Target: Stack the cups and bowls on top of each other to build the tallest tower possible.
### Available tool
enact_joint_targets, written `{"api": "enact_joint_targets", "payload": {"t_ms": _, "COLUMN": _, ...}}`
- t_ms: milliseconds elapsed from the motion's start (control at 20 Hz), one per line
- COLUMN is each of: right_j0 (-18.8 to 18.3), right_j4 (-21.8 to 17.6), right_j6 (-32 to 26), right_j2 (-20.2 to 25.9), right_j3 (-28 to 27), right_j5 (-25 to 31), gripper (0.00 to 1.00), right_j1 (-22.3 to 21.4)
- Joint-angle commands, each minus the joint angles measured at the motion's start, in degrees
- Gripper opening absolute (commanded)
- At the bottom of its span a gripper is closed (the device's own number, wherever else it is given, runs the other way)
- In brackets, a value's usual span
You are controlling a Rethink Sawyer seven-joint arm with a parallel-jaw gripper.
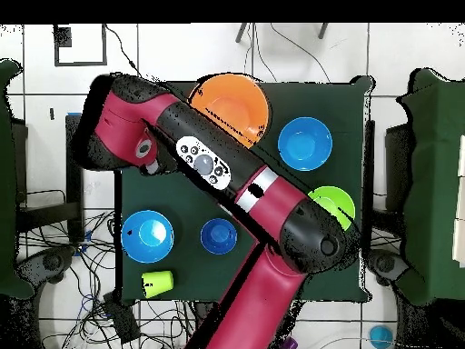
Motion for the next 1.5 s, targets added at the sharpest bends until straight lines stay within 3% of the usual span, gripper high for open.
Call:
{"api": "enact_joint_targets", "payload": {"t_ms": 50, "right_j0": 2.3, "right_j4": 0.6, "right_j6": -11.6, "right_j2": -3.0, "right_j3": 5.0, "right_j5": -4.1, "gripper": 0.0, "right_j1": -1.4}}
{"api": "enact_joint_targets", "payload": {"t_ms": 1500, "right_j0": 1.1, "right_j4": 1.5, "right_j6": -11.6, "right_j2": -3.3, "right_j3": 6.3, "right_j5": -5.8, "gripper": 0.0, "right_j1": -0.7}}
